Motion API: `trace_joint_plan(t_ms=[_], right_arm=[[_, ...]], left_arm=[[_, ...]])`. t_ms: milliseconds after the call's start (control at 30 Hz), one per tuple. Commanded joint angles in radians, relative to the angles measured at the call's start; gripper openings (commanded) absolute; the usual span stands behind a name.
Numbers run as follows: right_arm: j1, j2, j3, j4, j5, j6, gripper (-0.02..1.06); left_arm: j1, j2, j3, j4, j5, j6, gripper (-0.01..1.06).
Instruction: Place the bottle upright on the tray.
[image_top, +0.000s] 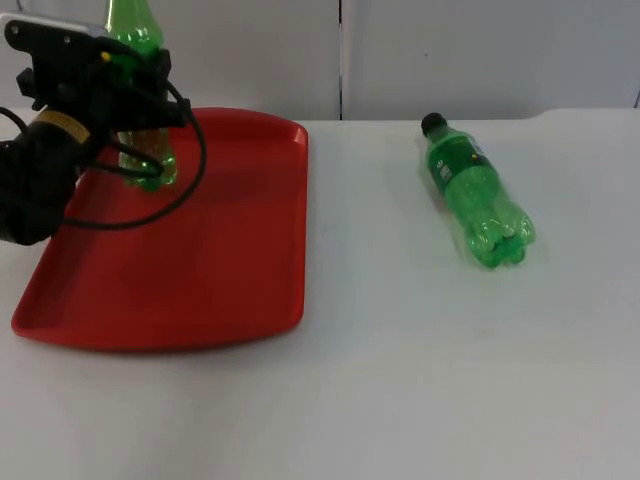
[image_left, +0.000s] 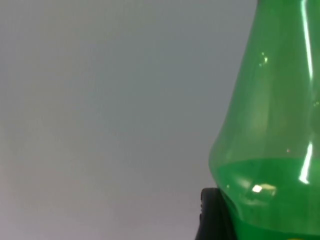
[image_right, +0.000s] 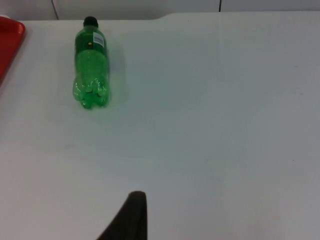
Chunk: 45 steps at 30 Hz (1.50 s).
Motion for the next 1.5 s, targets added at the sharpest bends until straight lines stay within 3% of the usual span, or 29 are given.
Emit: trace_joint_plan(t_ms=[0, 633, 733, 767, 833, 867, 933, 967, 1000, 1467], right_arm=[[-0.007, -0.003, 0.002, 0.005, -0.003, -0.005, 1.05], [-0.007, -0.003, 0.002, 0.005, -0.003, -0.005, 1.05], [-0.007, -0.003, 0.002, 0.005, -0.003, -0.005, 1.05], [-0.007, -0.003, 0.002, 0.005, -0.003, -0.005, 1.05], [-0.007, -0.003, 0.002, 0.005, -0.003, -0.005, 1.05], [-0.007, -0.003, 0.002, 0.005, -0.003, -0.005, 1.05], [-0.007, -0.003, 0.002, 0.005, -0.003, -0.005, 1.05], [-0.007, -0.003, 0.002, 0.005, -0.003, -0.005, 1.05], [-0.007, -0.003, 0.002, 0.005, -0.003, -0.005, 1.05], [-0.007, -0.003, 0.002, 0.005, -0.003, -0.005, 1.05]], left_arm=[[0.001, 0.011, 0.003, 0.008, -0.020, -0.021, 0.00], [0.001, 0.060, 0.003, 0.088, -0.020, -0.058, 0.02], [0.001, 0.060, 0.003, 0.102, -0.020, -0.058, 0.21], [0.001, 0.060, 0.003, 0.102, -0.020, -0.058, 0.21], [0.001, 0.060, 0.003, 0.102, -0.020, -0.058, 0.45], [0.001, 0.060, 0.003, 0.102, -0.020, -0.058, 0.65], [0.001, 0.060, 0.003, 0.081, -0.020, -0.058, 0.94], [0.001, 0.060, 0.003, 0.081, -0.020, -0.058, 0.94], [0.001, 0.060, 0.003, 0.081, -0.020, -0.058, 1.05], [0.001, 0.060, 0.003, 0.085, -0.020, -0.061, 1.05]])
